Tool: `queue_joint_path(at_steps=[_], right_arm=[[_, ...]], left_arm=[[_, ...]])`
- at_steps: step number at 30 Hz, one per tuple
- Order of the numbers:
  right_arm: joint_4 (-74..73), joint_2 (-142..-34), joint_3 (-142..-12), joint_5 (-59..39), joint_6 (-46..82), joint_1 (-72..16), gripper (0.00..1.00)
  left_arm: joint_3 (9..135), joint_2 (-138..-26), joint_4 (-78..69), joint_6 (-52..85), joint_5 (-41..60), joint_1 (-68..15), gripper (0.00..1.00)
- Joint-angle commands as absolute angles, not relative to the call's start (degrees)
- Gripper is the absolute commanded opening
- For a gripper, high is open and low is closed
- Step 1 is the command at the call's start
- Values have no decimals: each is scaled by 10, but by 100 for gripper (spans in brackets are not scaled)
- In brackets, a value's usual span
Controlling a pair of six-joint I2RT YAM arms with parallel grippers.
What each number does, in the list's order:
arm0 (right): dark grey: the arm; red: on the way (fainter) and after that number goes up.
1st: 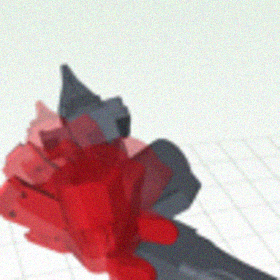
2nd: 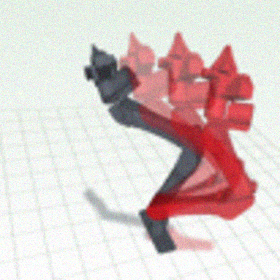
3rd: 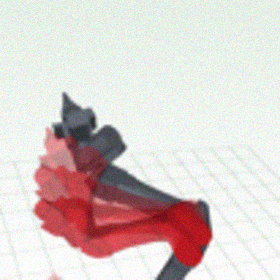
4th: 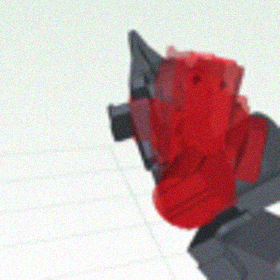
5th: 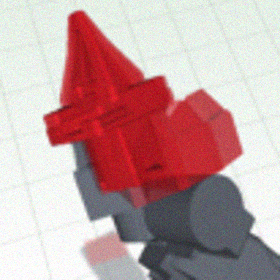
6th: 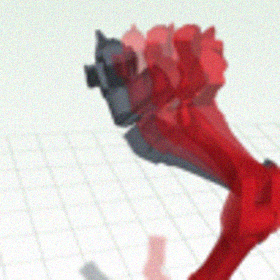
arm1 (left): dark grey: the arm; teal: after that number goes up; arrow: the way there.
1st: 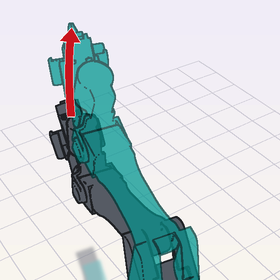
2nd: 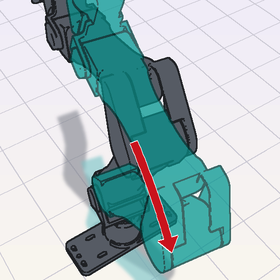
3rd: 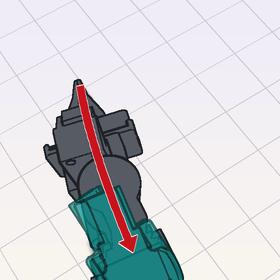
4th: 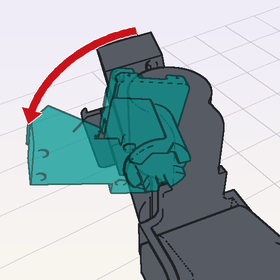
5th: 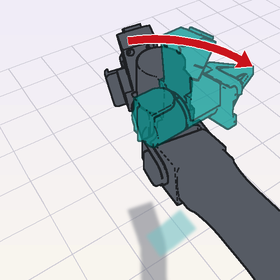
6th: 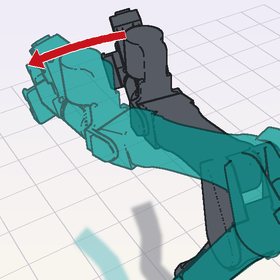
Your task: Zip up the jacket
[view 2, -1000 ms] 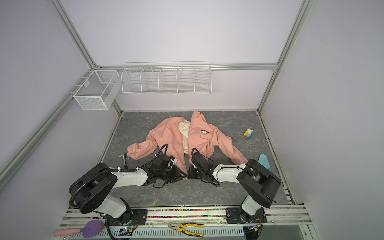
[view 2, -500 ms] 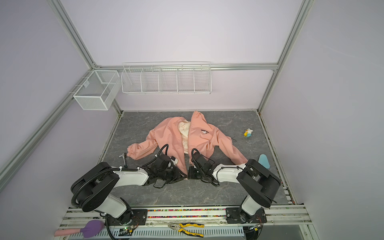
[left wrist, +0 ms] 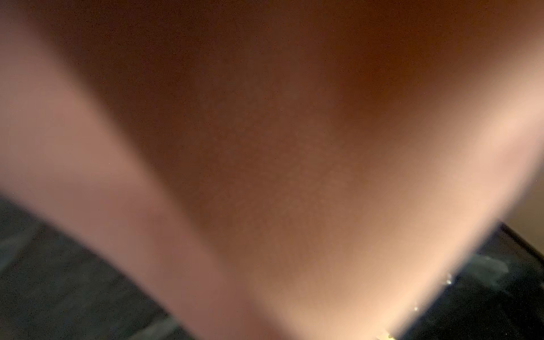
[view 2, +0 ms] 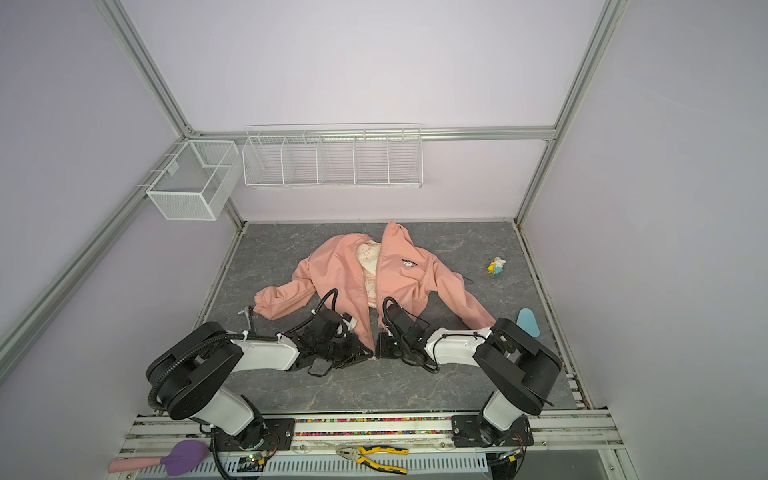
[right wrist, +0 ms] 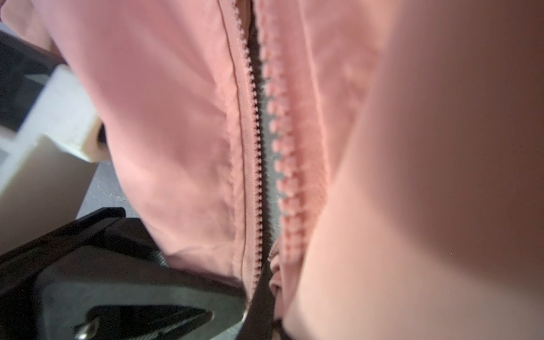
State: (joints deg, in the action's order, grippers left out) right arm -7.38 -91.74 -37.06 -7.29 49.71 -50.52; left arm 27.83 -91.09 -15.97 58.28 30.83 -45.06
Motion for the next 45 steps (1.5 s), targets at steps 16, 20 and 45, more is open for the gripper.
queue_joint_path(at_steps=[16,20,45], right_arm=[[-71,-912,-359,-67,505,-510,6],[-70,-911,-359,-66,504,-511,6],[173,-673,-433,54,400,-458,6]], left_arm=[[278,-936,-139,587,294,-454,8],[278,-938,-138,588,294,-454,0],[424,-753,-19,298,217,-453,0]])
